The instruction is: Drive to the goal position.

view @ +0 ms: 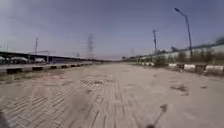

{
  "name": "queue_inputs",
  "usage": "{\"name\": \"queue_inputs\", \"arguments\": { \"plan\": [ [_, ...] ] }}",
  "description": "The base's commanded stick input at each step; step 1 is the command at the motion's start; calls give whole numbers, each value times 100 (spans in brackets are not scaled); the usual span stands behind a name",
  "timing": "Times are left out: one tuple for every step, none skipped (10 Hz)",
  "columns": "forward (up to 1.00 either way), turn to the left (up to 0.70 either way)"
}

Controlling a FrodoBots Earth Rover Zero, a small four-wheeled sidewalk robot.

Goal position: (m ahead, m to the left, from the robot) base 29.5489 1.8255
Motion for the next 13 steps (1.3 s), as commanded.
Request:
{"name": "queue_inputs", "arguments": {
  "plan": [
    [100,0],
    [100,0],
    [100,0],
    [100,0],
    [100,0],
    [100,0],
    [100,0],
    [100,0],
    [100,0],
    [100,0],
    [100,0],
    [100,0],
    [100,0]
  ]
}}
